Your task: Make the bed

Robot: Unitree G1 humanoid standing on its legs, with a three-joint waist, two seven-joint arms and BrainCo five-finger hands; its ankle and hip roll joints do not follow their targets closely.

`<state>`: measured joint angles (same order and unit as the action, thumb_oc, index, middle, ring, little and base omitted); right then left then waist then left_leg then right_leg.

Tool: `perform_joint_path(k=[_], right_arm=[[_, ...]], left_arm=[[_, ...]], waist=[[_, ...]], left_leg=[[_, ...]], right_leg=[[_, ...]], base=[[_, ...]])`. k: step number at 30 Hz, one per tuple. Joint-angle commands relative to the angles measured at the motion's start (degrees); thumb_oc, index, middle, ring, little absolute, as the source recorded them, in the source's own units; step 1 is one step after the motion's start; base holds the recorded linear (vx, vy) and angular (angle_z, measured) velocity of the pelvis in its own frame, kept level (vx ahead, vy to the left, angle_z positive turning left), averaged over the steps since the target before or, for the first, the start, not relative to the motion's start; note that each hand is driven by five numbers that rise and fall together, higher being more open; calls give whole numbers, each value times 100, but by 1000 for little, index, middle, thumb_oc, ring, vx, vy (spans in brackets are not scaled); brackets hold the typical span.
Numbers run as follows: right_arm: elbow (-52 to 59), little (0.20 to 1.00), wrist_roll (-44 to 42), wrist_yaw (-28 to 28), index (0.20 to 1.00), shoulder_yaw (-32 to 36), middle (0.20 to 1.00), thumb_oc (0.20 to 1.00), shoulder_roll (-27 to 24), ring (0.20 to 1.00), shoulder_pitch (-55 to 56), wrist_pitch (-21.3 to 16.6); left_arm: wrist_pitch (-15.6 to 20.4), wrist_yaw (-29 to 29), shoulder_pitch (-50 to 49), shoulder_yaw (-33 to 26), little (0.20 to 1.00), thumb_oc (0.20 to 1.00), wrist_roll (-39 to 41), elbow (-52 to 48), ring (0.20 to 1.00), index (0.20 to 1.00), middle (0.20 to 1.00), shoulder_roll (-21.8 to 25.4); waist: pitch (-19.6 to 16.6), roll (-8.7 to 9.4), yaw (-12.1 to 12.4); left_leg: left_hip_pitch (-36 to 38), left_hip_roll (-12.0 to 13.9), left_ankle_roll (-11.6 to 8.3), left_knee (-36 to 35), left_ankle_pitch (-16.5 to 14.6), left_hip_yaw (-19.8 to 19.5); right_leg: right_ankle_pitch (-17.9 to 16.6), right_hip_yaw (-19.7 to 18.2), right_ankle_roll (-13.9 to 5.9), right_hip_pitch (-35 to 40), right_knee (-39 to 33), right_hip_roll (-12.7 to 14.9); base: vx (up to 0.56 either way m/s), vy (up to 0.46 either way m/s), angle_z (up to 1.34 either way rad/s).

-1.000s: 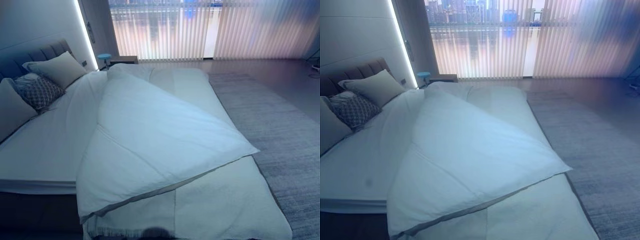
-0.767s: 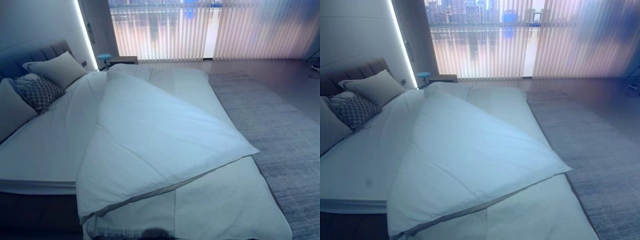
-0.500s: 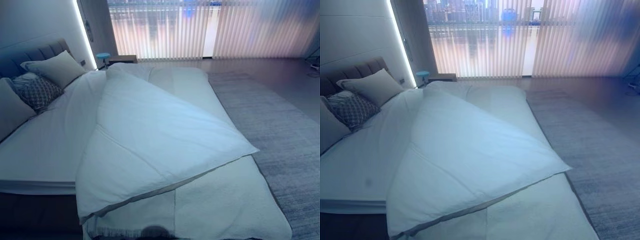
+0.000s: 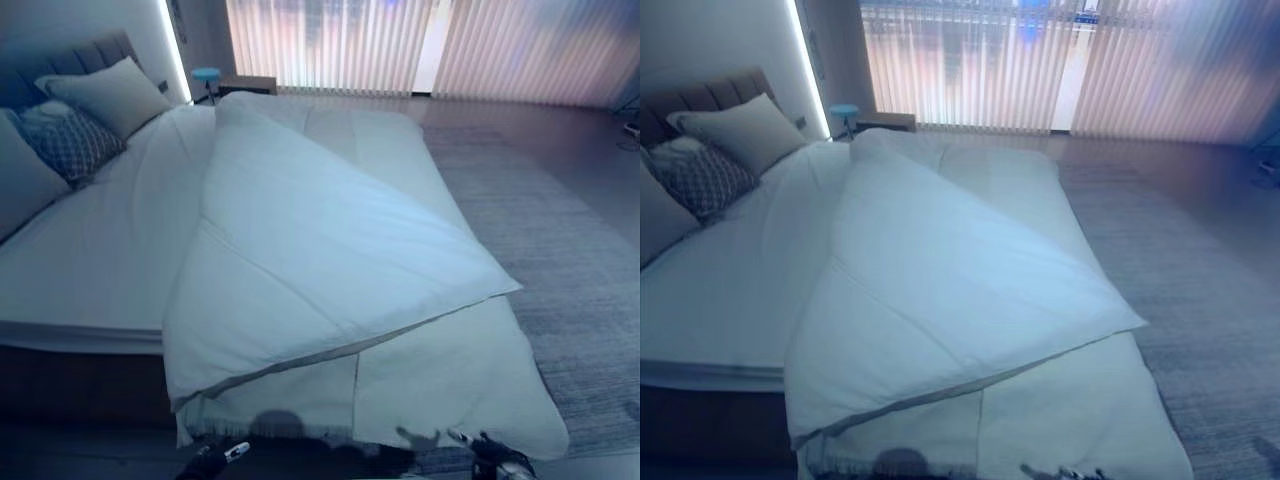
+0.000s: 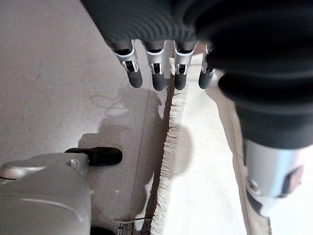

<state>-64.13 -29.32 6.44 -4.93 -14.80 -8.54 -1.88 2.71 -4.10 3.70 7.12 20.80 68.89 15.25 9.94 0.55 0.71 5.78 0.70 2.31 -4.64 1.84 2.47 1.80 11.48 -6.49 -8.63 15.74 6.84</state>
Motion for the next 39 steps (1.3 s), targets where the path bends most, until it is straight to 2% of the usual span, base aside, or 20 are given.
perform_joint_path(k=[1, 3, 5, 7, 10, 11, 12, 13, 15, 17, 18, 19, 20, 24, 28, 31, 34, 35, 36, 39], right_arm=[[388, 1000, -533, 175, 1000, 111, 1000, 1000, -262, 1000, -549, -319], [630, 1000, -587, 226, 1000, 134, 1000, 1000, -337, 1000, -591, -338], [903, 1000, -681, 226, 1000, 160, 1000, 1000, -381, 1000, -559, -359], [999, 1000, -746, 238, 1000, 179, 1000, 1000, -404, 1000, -550, -374], [1228, 1000, -1042, 318, 1000, 251, 1000, 1000, -509, 1000, -562, -452], [1228, 1000, -1042, 318, 1000, 250, 1000, 1000, -509, 1000, -562, -452], [1530, 1000, -1378, 422, 1000, 256, 1000, 1000, -563, 1000, -633, -555], [1597, 1000, -1540, 428, 1000, 248, 1000, 1000, -580, 1000, -756, -610], [1578, 1000, -1677, 485, 1000, 188, 1000, 1000, -583, 1000, -947, -649], [1631, 1000, -1910, 618, 1000, 253, 1000, 1000, -595, 1000, -1103, -687], [1669, 1000, -2127, 770, 1000, 235, 1000, 1000, -579, 1000, -1300, -786], [1667, 1000, -2130, 772, 1000, 235, 1000, 1000, -582, 1000, -1308, -786], [1576, 1000, -2350, 901, 1000, 156, 1000, 1000, -566, 1000, -1593, -880], [1495, 1000, -2512, 970, 1000, 86, 1000, 1000, -510, 1000, -2012, -941], [1290, 1000, -2771, 1109, 1000, 254, 1000, 1000, -538, 1000, -2417, -1040], [978, 1000, -3043, 1262, 1000, 434, 1000, 1000, -678, 1000, -2790, -1123], [679, 1000, -3423, 1467, 1000, 783, 1000, 1000, -825, 1000, -3191, -1227], [671, 1000, -3426, 1463, 1000, 784, 1000, 1000, -830, 1000, -3201, -1226], [464, 1000, -3519, 1546, 1000, 920, 1000, 1000, -963, 1000, -3404, -1256], [189, 1000, -3624, 1634, 1000, 1072, 1000, 1000, -1164, 1000, -3671, -1286]], left_arm=[[244, -73, 569, 11, 1000, 1000, 365, -230, 1000, 1000, 1000, 25], [251, -70, 643, -9, 1000, 1000, 531, -347, 1000, 1000, 1000, 15], [253, -53, 704, 0, 1000, 1000, 704, -466, 1000, 1000, 1000, 1], [263, -67, 726, 39, 1000, 1000, 793, -553, 1000, 1000, 1000, -38], [264, -88, 746, 188, 1000, 1000, 1153, -892, 1000, 1000, 1000, -127], [264, -88, 746, 188, 1000, 1000, 1153, -892, 1000, 1000, 1000, -128], [296, -129, 915, 392, 1000, 1000, 1484, -1278, 1000, 1000, 1000, -223], [332, -138, 1025, 490, 1000, 1000, 1623, -1401, 1000, 1000, 1000, -263], [340, -222, 1202, 575, 1000, 1000, 1779, -1437, 1000, 1000, 1000, -290], [336, -331, 1514, 660, 1000, 1000, 1940, -1443, 1000, 1000, 1000, -300], [342, -412, 1734, 759, 1000, 1000, 2028, -1432, 1000, 1000, 1000, -364], [342, -413, 1742, 758, 1000, 1000, 2029, -1429, 1000, 1000, 1000, -366], [384, -520, 1952, 832, 1000, 1000, 2144, -1414, 1000, 1000, 1000, -394], [403, -590, 2160, 896, 1000, 1000, 2268, -1485, 1000, 1000, 1000, -340], [425, -655, 2096, 840, 1000, 1000, 2150, -1383, 1000, 1000, 1000, -280], [397, -707, 2056, 841, 1000, 1000, 2077, -1254, 1000, 1000, 1000, -283], [336, -745, 1765, 868, 1000, 1000, 2017, -1234, 1000, 1000, 1000, -330], [335, -748, 1769, 868, 1000, 1000, 2016, -1239, 1000, 1000, 1000, -331], [296, -721, 1548, 924, 1000, 1000, 1919, -1251, 1000, 1000, 1000, -319], [265, -706, 1355, 1027, 1000, 1000, 1771, -1271, 1000, 1000, 1000, -301]], waist=[[97, 54, -201], [108, 46, -268], [75, 35, -326], [49, 5, -345], [-46, -173, -465], [-48, -173, -468], [241, -261, -490], [430, -216, -431], [562, -212, -417], [662, -158, -457], [790, -186, -427], [791, -181, -421], [950, -286, -346], [1063, -248, -353], [1020, -230, -241], [1123, -305, -172], [1274, -458, -85], [1273, -455, -86], [1355, -543, -40], [1399, -624, 5]], left_leg=[[492, -534, -101, 245, -860, -163], [667, -515, -166, 150, -923, -251], [802, -500, -234, 120, -991, -342], [849, -471, -246, 124, -1045, -385], [800, -252, -421, 434, -1110, -414], [797, -252, -421, 436, -1112, -417], [-150, -167, -764, 2124, -584, -357], [-600, -328, -786, 2631, -415, -472], [-918, -416, -768, 2889, -399, -493], [-1347, -177, -655, 2594, -467, -73], [-1656, -29, -583, 1757, -419, 197], [-1632, -37, -582, 1707, -398, 205], [-1881, 6, -647, 984, 149, 163], [-1906, -101, -589, 749, 145, 95], [-2037, -182, -541, 369, 346, 206], [-2074, -201, -547, 151, 449, 271], [-2131, -232, -534, 90, 435, 249], [-2156, -237, -531, 95, 460, 252], [-2170, -249, -530, 64, 442, 235], [-2250, -262, -536, 34, 498, 223]], right_leg=[[-921, -689, -238, -442, -1041, -287], [-1150, -628, -310, -563, -1437, -321], [-1158, -582, -294, -525, -1450, -310], [-1136, -554, -257, -520, -1347, -293], [-910, -384, -130, -528, -1054, -321], [-909, -381, -130, -529, -1053, -320], [-673, -322, 59, -408, -924, -270], [-673, -340, 99, -418, -928, -219], [-641, -318, 146, -480, -898, -196], [-552, -254, 173, -502, -925, -127], [-507, -178, 164, -480, -1002, -139], [-505, -186, 161, -482, -1003, -134], [-514, -174, 162, -580, -975, -294], [-603, -280, 149, -890, -933, -369], [-847, -437, 121, -1166, -1235, -420], [-860, -448, 113, -1265, -1289, -380], [-821, -400, 91, -1353, -1261, -331], [-851, -400, 95, -1371, -1269, -326], [-825, -375, 83, -1412, -1244, -310], [-860, -351, 83, -1492, -1244, -294]], base=[[236, -94, 21], [251, -102, 41], [216, -126, 47], [219, -156, 53], [247, -203, 33], [180, -312, 26], [28, -290, 51], [-9, -336, 70], [-60, -106, 30], [76, -121, -2], [100, -81, 37], [110, -31, 44], [47, 6, 23], [28, 18, -16], [80, 68, -41], [49, 33, -16], [54, 25, 1], [46, 23, 15], [-1, 14, 13], [29, 5, 15]])
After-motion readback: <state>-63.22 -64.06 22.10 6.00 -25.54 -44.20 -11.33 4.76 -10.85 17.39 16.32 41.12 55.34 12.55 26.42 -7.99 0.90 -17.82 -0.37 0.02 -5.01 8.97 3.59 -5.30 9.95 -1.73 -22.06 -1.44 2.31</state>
